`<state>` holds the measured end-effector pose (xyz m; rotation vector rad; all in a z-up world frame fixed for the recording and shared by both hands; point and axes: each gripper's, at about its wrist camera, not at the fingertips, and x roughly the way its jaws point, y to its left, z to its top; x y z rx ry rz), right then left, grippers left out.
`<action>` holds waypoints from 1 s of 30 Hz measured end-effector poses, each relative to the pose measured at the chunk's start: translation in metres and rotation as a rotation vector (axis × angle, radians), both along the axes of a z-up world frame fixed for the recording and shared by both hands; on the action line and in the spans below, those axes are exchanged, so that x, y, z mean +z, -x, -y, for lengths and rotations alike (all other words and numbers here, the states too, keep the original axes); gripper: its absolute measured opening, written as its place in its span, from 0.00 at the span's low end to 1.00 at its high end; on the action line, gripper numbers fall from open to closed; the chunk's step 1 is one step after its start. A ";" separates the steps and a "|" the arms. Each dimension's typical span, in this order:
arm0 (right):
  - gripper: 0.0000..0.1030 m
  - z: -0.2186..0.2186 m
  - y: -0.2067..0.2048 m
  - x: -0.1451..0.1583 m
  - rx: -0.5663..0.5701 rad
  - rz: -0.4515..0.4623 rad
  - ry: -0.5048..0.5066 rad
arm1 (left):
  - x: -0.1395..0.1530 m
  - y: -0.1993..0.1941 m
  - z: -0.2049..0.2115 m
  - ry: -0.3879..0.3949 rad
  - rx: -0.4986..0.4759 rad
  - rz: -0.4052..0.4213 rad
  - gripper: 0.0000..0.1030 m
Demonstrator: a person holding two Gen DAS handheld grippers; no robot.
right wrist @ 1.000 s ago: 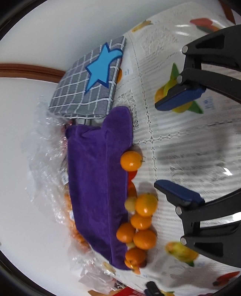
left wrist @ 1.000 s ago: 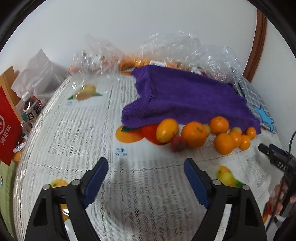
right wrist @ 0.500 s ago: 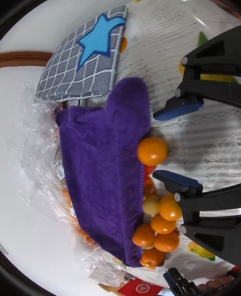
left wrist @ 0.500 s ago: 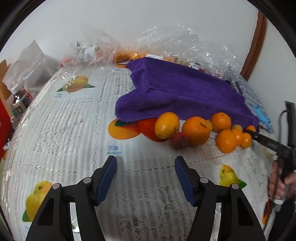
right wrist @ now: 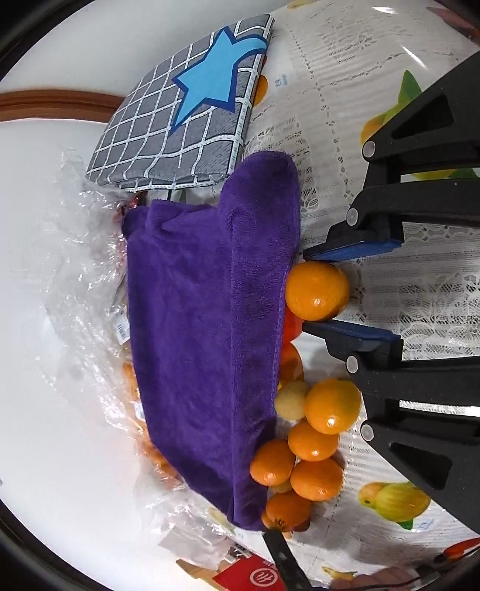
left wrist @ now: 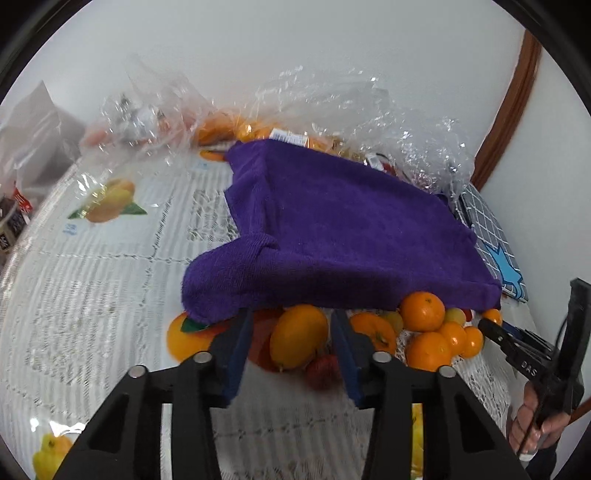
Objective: Organize fruits
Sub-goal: 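Close the right tool on a round orange while the left tool grasps an oval kumquat, then lift the orange with the right tool while the left tool carries the kumquat over the towel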
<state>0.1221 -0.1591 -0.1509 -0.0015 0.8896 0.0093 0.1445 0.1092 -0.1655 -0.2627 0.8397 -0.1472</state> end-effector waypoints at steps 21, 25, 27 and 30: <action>0.30 -0.002 -0.005 -0.004 0.036 -0.015 0.000 | -0.006 -0.002 -0.014 0.073 0.051 0.000 0.31; 0.30 -0.002 -0.006 -0.005 0.037 -0.020 -0.003 | -0.005 -0.003 -0.010 0.041 0.045 0.003 0.31; 0.30 -0.002 -0.007 -0.006 0.035 -0.029 -0.003 | -0.006 -0.004 -0.010 0.036 0.045 0.005 0.31; 0.30 -0.003 -0.007 -0.007 0.035 -0.030 0.000 | -0.004 -0.002 -0.012 0.038 0.047 0.016 0.31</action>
